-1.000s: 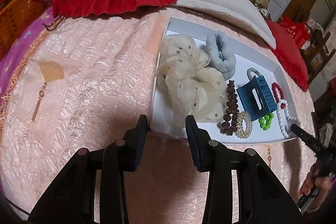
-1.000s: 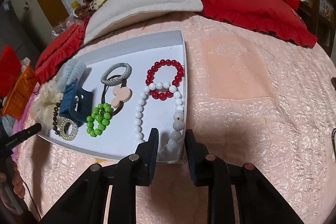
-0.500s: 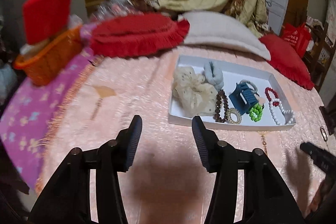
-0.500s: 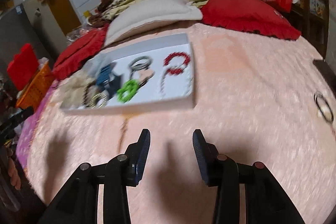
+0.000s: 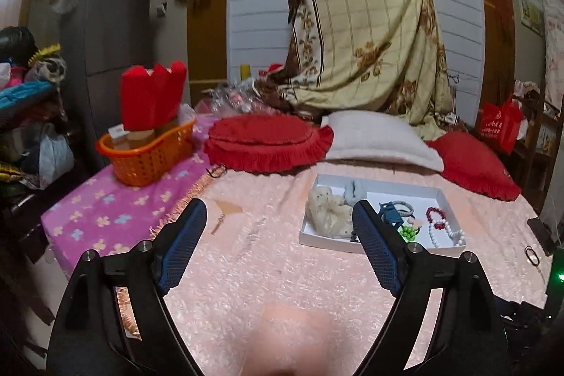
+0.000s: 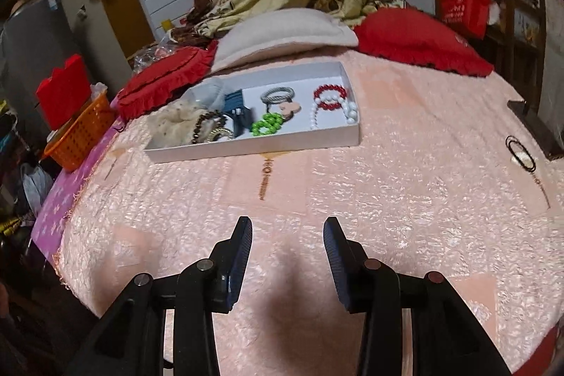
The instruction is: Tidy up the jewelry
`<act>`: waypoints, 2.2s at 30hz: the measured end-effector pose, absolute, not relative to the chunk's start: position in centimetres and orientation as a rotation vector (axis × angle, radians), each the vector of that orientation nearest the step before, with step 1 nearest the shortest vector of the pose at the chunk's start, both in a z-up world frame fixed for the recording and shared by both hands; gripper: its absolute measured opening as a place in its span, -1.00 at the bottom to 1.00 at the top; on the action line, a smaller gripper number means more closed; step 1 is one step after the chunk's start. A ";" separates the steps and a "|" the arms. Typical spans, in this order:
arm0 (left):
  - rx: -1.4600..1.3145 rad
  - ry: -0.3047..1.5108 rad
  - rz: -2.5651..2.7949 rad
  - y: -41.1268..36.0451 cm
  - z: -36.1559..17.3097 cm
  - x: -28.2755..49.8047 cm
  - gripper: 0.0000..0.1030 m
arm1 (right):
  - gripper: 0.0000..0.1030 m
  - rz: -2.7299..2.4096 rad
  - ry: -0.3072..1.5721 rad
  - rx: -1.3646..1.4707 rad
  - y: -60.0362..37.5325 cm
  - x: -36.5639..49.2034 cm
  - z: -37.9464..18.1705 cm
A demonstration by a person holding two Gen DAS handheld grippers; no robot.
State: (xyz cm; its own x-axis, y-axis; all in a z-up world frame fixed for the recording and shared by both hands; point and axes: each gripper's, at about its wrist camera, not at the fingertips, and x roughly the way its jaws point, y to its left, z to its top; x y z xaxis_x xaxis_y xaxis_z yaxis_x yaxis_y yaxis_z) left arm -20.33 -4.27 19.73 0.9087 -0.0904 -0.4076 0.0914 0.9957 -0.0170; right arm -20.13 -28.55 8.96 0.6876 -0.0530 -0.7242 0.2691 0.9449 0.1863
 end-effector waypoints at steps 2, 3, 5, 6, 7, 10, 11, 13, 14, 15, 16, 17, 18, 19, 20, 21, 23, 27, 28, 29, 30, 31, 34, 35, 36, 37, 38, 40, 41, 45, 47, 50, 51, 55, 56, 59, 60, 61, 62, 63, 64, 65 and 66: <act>0.014 0.404 -0.081 -4.4 20.0 -21.5 0.70 | -0.22 -0.173 0.785 0.281 -28.1 -20.3 9.5; 0.021 0.399 -0.076 -4.5 20.1 -21.8 0.76 | -0.22 -0.172 0.778 0.269 -27.7 -20.4 9.8; 0.031 0.398 -0.082 -4.8 20.0 -22.4 0.89 | -0.21 -0.176 0.769 0.254 -27.3 -20.5 10.2; 0.031 0.403 -0.086 -4.9 19.8 -22.7 0.93 | -0.21 -0.177 0.765 0.244 -27.0 -20.6 10.3; 0.031 0.406 -0.086 -5.1 19.7 -22.8 0.93 | -0.21 -0.177 0.762 0.237 -26.8 -20.6 10.4; 0.041 0.425 -0.083 -5.7 19.0 -23.1 0.93 | -0.20 -0.175 0.768 0.222 -26.4 -20.7 10.4; 0.054 0.440 -0.087 -5.9 18.7 -23.0 0.93 | -0.20 -0.178 0.771 0.219 -26.3 -20.7 10.3; 0.075 0.464 -0.094 -6.4 18.3 -22.9 0.93 | -0.20 -0.183 0.774 0.221 -26.4 -20.9 10.2; 0.081 0.470 -0.100 -6.5 18.1 -23.0 0.93 | -0.20 -0.186 0.776 0.224 -26.5 -20.9 10.0; 0.087 0.477 -0.104 -6.7 17.9 -22.9 0.93 | -0.20 -0.189 0.779 0.227 -26.5 -20.9 9.9; 0.092 0.484 -0.107 -6.9 17.7 -22.9 0.93 | -0.20 -0.191 0.782 0.229 -26.6 -20.8 9.9; 0.098 0.496 -0.111 -7.0 17.5 -22.8 0.93 | -0.20 -0.196 0.788 0.231 -26.6 -20.7 9.7; 0.099 0.506 -0.114 -7.1 17.3 -22.6 0.93 | -0.20 -0.199 0.792 0.231 -26.6 -20.7 9.5; 0.098 0.517 -0.118 -7.1 17.0 -22.4 0.93 | -0.20 -0.200 0.796 0.230 -26.5 -20.6 9.4; 0.096 0.526 -0.122 -7.1 16.9 -22.4 0.93 | -0.20 -0.201 0.798 0.230 -26.5 -20.6 9.3; 0.093 0.536 -0.127 -7.1 16.7 -22.3 0.93 | -0.20 -0.200 0.803 0.229 -26.5 -20.5 9.1; 0.089 0.548 -0.124 -7.1 16.3 -22.1 0.93 | -0.20 -0.202 0.809 0.227 -26.4 -20.4 8.8; 0.084 0.543 -0.136 -7.2 15.9 -22.2 0.93 | -0.20 -0.219 0.821 0.231 -26.6 -20.1 8.4; 0.078 0.543 -0.141 -7.1 15.9 -22.2 0.93 | -0.20 -0.222 0.821 0.232 -26.7 -20.1 8.3; 0.073 0.544 -0.141 -7.1 15.7 -22.1 0.93 | -0.20 -0.225 0.819 0.229 -26.8 -20.0 8.3; 0.073 0.547 -0.138 -7.2 15.6 -22.0 0.93 | -0.20 -0.229 0.819 0.225 -26.8 -20.0 8.2; 0.077 0.554 -0.136 -7.3 15.5 -21.8 0.93 | -0.20 -0.235 0.820 0.219 -26.8 -19.9 8.1; 0.095 0.578 -0.125 -7.7 15.0 -21.3 0.93 | -0.20 -0.234 0.825 0.219 -26.8 -19.6 7.7; 0.102 0.588 -0.127 -7.8 14.8 -21.2 0.93 | -0.20 -0.231 0.828 0.221 -26.8 -19.6 7.6; 0.106 0.596 -0.128 -7.9 14.6 -21.1 0.93 | -0.20 -0.230 0.829 0.219 -26.7 -19.5 7.5; 0.112 0.606 -0.124 -8.0 14.4 -21.1 0.93 | -0.20 -0.229 0.829 0.216 -26.7 -19.5 7.4; 0.117 0.612 -0.123 -8.1 14.3 -21.0 0.93 | -0.20 -0.233 0.829 0.211 -26.7 -19.4 7.3; 0.124 0.621 -0.121 -8.3 14.1 -20.9 0.93 | -0.20 -0.236 0.831 0.210 -26.7 -19.4 7.2; 0.131 0.625 -0.116 -8.4 14.0 -20.8 0.93 | -0.20 -0.239 0.832 0.214 -26.8 -19.3 7.2; 0.135 0.628 -0.117 -8.4 13.8 -20.7 0.93 | -0.20 -0.250 0.835 0.220 -27.1 -19.3 7.1; 0.137 0.624 -0.111 -8.3 13.8 -20.8 0.93 | -0.20 -0.252 0.834 0.216 -27.1 -19.3 7.1; 0.127 0.620 -0.114 -8.1 13.9 -20.9 0.93 | -0.20 -0.253 0.828 0.199 -26.8 -19.4 7.3; 0.121 0.617 -0.118 -8.0 14.0 -21.0 0.93 | -0.20 -0.255 0.824 0.189 -26.6 -19.4 7.4; 0.118 0.626 -0.120 -7.8 13.8 -21.0 0.93 | -0.20 -0.257 0.815 0.159 -25.9 -19.4 7.7; 0.118 0.629 -0.119 -7.7 13.8 -20.9 0.93 | -0.20 -0.256 0.814 0.157 -25.8 -19.4 7.7; 0.107 0.642 -0.120 -7.5 13.6 -20.7 0.93 | -0.20 -0.256 0.803 0.147 -25.4 -19.4 8.1; 0.101 0.650 -0.119 -7.4 13.5 -20.6 0.93 | -0.20 -0.259 0.799 0.142 -25.3 -19.5 8.2; 0.098 0.657 -0.120 -7.3 13.4 -20.5 0.93 | -0.20 -0.261 0.795 0.135 -25.2 -19.5 8.3; 0.096 0.664 -0.123 -7.3 13.3 -20.5 0.93 | -0.20 -0.265 0.791 0.124 -25.0 -19.5 8.4; 0.095 0.670 -0.127 -7.3 13.2 -20.4 0.93 | -0.20 -0.267 0.789 0.114 -24.9 -19.5 8.5; 0.094 0.675 -0.130 -7.3 13.1 -20.4 0.93 | -0.20 -0.267 0.788 0.109 -24.8 -19.5 8.5; 0.091 0.683 -0.135 -7.3 12.9 -20.3 0.93 | -0.19 -0.268 0.787 0.103 -24.6 -19.5 8.5; 0.089 0.688 -0.139 -7.4 12.8 -20.2 0.93 | -0.19 -0.268 0.788 0.097 -24.5 -19.5 8.5</act>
State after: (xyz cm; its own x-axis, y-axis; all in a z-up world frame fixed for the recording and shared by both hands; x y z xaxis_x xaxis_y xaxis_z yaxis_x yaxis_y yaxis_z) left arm -20.25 -7.36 12.81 0.7635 -0.0982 -0.6383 0.1567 0.9870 0.0356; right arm -19.49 -24.53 8.51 0.6734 -0.2015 -0.7113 0.2735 0.9618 -0.0136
